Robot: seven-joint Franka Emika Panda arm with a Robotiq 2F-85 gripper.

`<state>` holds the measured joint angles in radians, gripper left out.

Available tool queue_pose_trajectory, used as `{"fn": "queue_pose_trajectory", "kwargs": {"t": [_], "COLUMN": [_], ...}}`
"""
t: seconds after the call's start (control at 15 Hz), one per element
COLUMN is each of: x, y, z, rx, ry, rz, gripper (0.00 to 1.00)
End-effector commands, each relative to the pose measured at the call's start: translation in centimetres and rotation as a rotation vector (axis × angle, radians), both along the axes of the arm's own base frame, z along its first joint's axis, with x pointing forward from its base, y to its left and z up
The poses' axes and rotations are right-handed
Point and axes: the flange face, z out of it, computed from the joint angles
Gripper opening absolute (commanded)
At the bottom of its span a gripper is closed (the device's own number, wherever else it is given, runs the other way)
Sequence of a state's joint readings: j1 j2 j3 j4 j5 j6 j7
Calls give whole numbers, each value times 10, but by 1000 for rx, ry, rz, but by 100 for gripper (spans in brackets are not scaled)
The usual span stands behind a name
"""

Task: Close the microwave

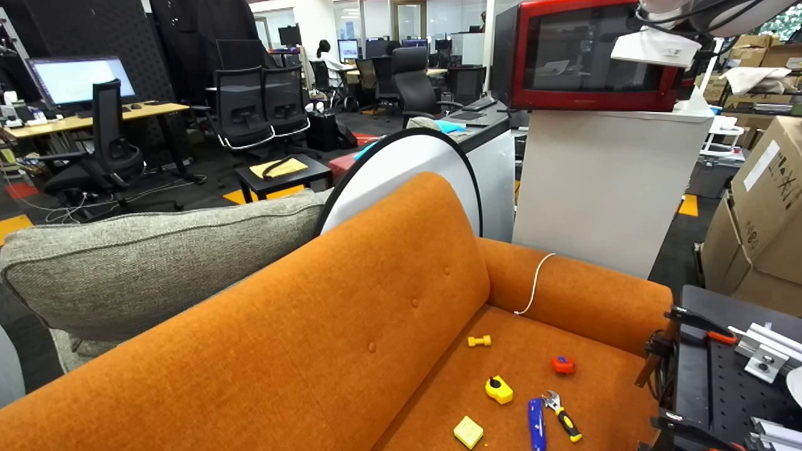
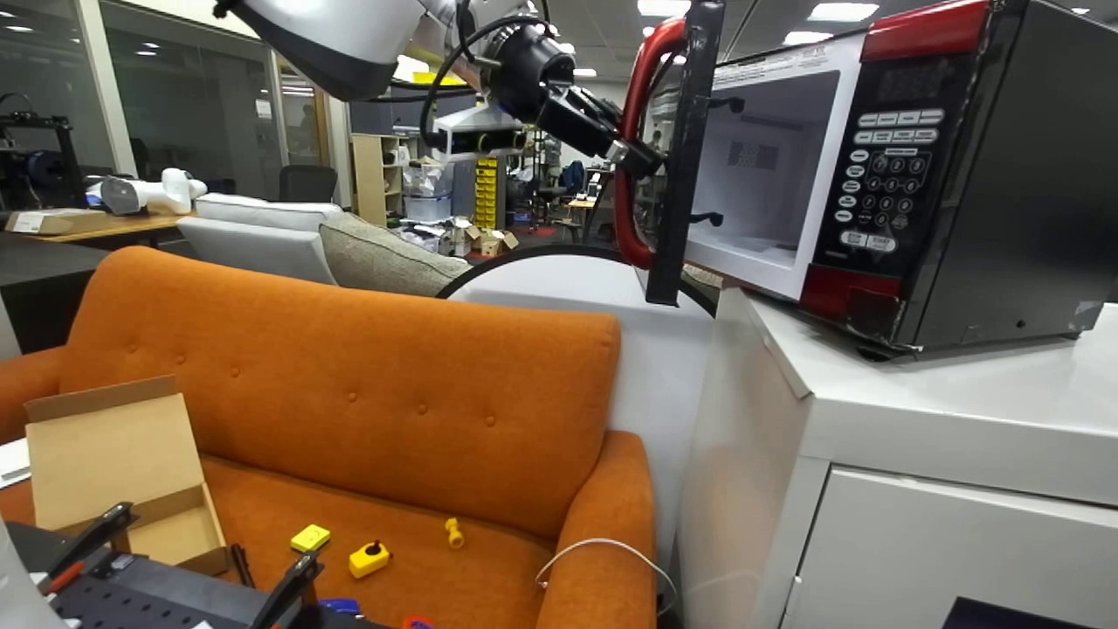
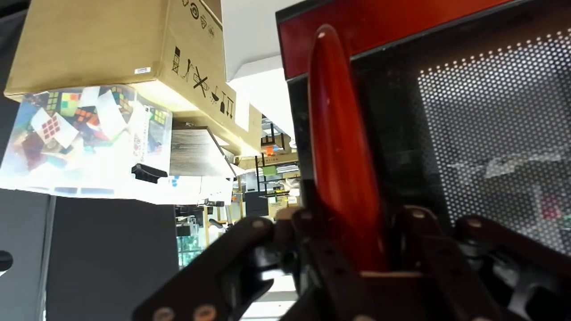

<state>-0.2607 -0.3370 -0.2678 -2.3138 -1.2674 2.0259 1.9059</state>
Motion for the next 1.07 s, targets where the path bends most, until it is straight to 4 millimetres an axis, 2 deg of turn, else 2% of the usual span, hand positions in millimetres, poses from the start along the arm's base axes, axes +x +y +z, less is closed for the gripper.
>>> {"fn": "queue_pose_trajectory", "kwargs": {"t": [0.0,0.6,1.0], "x": [18,27,24], "y": [-26,-77,-98], "z": [18,29,33], "rx": [-28,78,143], "ry": [-67,-121,-157], "rz": [-51,-130,-158], "gripper": [8,8,8]}}
